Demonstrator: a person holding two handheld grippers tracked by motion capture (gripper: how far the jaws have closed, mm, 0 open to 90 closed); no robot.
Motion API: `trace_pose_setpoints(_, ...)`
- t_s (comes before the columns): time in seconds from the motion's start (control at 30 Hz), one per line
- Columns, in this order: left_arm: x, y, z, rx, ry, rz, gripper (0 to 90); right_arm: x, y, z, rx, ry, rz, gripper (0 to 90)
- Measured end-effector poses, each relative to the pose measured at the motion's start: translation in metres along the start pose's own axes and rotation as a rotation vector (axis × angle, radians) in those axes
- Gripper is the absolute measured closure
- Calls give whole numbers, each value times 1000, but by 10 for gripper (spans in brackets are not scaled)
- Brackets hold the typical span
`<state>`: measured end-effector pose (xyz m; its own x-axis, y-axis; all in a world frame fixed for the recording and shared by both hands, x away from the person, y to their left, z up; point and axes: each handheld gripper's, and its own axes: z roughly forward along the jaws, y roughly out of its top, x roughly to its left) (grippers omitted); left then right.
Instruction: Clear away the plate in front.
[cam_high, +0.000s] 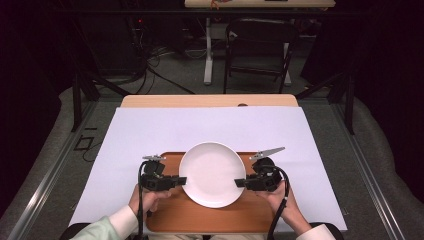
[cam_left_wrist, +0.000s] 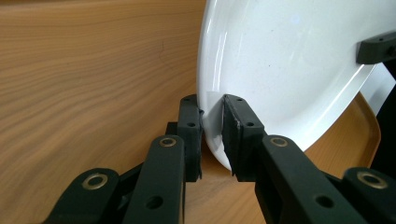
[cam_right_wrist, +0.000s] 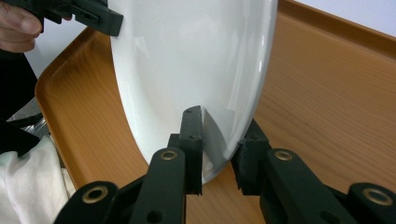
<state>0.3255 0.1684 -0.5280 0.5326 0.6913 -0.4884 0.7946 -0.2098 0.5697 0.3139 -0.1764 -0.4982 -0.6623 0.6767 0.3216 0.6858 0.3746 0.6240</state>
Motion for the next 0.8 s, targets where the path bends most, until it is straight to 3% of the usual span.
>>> trace_pose_setpoints(0.8,2,-4,13,54,60,6,686,-6,0,17,90,13,32,658)
